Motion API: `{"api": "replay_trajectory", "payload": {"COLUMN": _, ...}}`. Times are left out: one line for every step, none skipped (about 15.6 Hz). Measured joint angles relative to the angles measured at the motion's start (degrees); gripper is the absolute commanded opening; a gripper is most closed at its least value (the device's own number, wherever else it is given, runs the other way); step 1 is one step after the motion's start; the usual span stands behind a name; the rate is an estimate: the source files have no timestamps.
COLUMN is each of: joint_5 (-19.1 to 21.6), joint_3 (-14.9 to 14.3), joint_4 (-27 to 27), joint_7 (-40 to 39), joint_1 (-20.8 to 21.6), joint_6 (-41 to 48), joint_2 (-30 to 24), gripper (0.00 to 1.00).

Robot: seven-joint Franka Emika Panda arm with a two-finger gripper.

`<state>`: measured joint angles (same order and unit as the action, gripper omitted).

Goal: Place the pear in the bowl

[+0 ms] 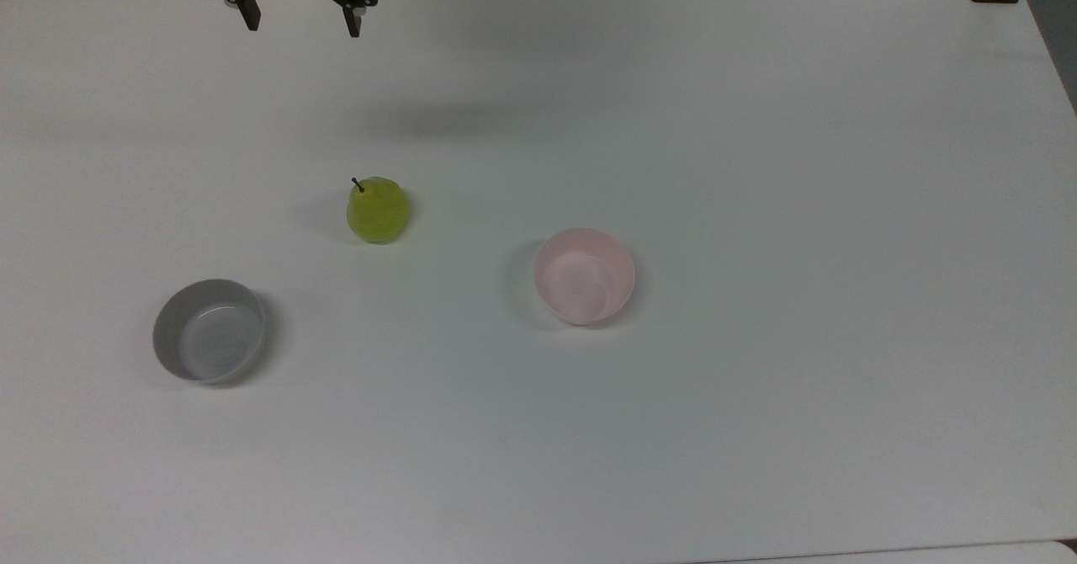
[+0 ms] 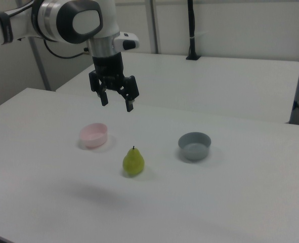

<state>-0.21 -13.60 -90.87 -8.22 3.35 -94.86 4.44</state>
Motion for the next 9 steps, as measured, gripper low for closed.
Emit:
{"api": "replay_trajectory", "payload": {"joint_5": 0.0, "joint_3": 0.0, "joint_4": 0.0, "joint_7": 0.0, "joint_1": 0.0, "joint_6": 0.0, "joint_2": 0.0, "gripper": 1.0}}
{"api": "replay_trajectory", "payload": {"joint_5": 0.0, "joint_3": 0.0, "joint_4": 0.0, "joint_7": 0.0, "joint_1": 0.0, "joint_6": 0.0, "joint_2": 0.0, "gripper": 1.0}}
{"api": "replay_trajectory", "payload": {"joint_5": 0.0, "joint_3": 0.0, "joint_4": 0.0, "joint_7": 0.0, "joint_1": 0.0, "joint_6": 0.0, "joint_2": 0.0, "gripper": 1.0}}
{"api": "replay_trajectory", "payload": {"joint_5": 0.0, "joint_3": 0.0, "joint_4": 0.0, "joint_7": 0.0, "joint_1": 0.0, "joint_6": 0.0, "joint_2": 0.0, "gripper": 1.0}}
{"api": "replay_trajectory", "payload": {"joint_5": 0.0, "joint_3": -0.1, "joint_4": 0.1, "joint_7": 0.0, "joint_1": 0.0, "joint_6": 0.0, "joint_2": 0.0, "gripper": 1.0}}
{"api": "replay_trajectory", "payload": {"joint_5": 0.0, "joint_3": -0.2, "joint_4": 0.1, "joint_7": 0.0, "joint_1": 0.0, "joint_6": 0.0, "joint_2": 0.0, "gripper": 1.0}}
{"api": "replay_trajectory", "payload": {"joint_5": 0.0, "joint_3": -0.3, "joint_4": 0.2, "joint_7": 0.0, "joint_1": 0.0, "joint_6": 0.0, "joint_2": 0.0, "gripper": 1.0}}
{"api": "replay_trajectory", "payload": {"joint_5": 0.0, "joint_3": -0.5, "joint_4": 0.2, "joint_7": 0.0, "joint_1": 0.0, "joint_6": 0.0, "joint_2": 0.0, "gripper": 1.0}}
{"api": "replay_trajectory", "payload": {"joint_5": 0.0, "joint_3": -0.6, "joint_4": 0.2, "joint_7": 0.0, "joint_1": 0.0, "joint_6": 0.0, "joint_2": -0.1, "gripper": 1.0}}
